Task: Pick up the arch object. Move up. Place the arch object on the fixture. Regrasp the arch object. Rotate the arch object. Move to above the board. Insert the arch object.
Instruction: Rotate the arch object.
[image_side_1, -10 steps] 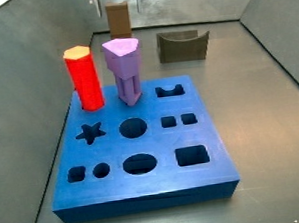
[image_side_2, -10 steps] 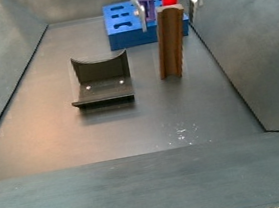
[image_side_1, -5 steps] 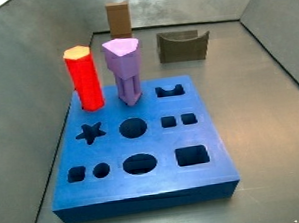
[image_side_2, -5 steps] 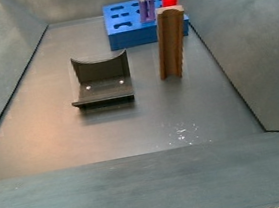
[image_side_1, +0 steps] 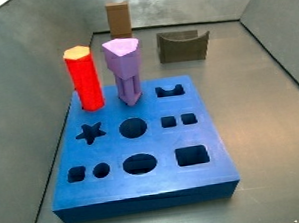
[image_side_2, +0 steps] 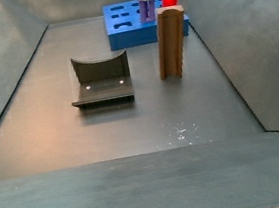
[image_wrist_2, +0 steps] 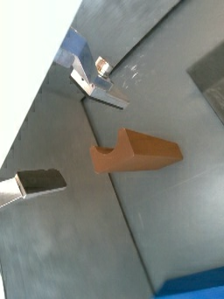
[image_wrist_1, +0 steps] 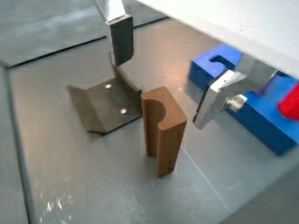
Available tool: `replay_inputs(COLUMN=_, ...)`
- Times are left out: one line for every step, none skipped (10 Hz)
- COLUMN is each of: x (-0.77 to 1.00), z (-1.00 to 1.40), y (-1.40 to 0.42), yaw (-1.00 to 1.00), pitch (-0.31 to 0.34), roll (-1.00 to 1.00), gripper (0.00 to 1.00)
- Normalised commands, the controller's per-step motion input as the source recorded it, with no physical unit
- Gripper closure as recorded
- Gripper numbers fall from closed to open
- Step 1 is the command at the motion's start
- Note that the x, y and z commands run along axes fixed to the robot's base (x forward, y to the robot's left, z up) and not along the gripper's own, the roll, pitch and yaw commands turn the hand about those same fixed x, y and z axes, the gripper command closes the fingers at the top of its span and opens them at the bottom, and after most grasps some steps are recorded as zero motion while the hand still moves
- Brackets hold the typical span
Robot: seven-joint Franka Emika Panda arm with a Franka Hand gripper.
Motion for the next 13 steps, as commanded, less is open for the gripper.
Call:
replay_inputs(x=0.02, z=-0.02, y=0.0, yaw=1.0, pitch=0.005, roll=-0.01, gripper=0.0)
replay_inputs(x=0.02, z=-0.01, y=0.0, yaw=1.0, pitch=0.005, roll=-0.01, gripper=0.0)
replay_inputs(x=0.02, z=-0.01, y=0.0, yaw=1.0, pitch=0.005, roll=-0.01, gripper=0.0)
replay_inputs(x=0.02, z=-0.01, y=0.0, yaw=1.0, pitch=0.005, roll=-0.01, gripper=0.0)
replay_inputs(x=0.02, z=-0.01, y=0.0, yaw=1.0, pitch=0.005, roll=-0.01, gripper=0.0)
replay_inputs(x=0.02, z=-0.01, y=0.0, yaw=1.0, pitch=0.006, roll=-0.01, gripper=0.0)
replay_inputs(x=0.02, z=-0.01, y=0.0, yaw=1.0, pitch=0.006, roll=-0.01, gripper=0.0)
replay_inputs(x=0.02, z=-0.01, y=0.0, yaw=1.0, pitch=0.006, roll=-0.01, gripper=0.0)
replay_inputs(x=0.02, z=-0.01, y=0.0, yaw=1.0, pitch=0.006, roll=-0.01, gripper=0.0)
replay_inputs(x=0.02, z=-0.01, y=0.0, yaw=1.0, pitch=0.006, roll=-0.01, gripper=0.0)
replay_inputs(x=0.02, z=-0.01, y=0.0, yaw=1.0, pitch=0.007, roll=-0.01, gripper=0.0)
replay_inputs(x=0.02, z=-0.01, y=0.0, yaw=1.0, pitch=0.007, roll=-0.01, gripper=0.0)
replay_inputs(x=0.02, z=-0.01, y=0.0, yaw=1.0, pitch=0.007, roll=-0.01, gripper=0.0)
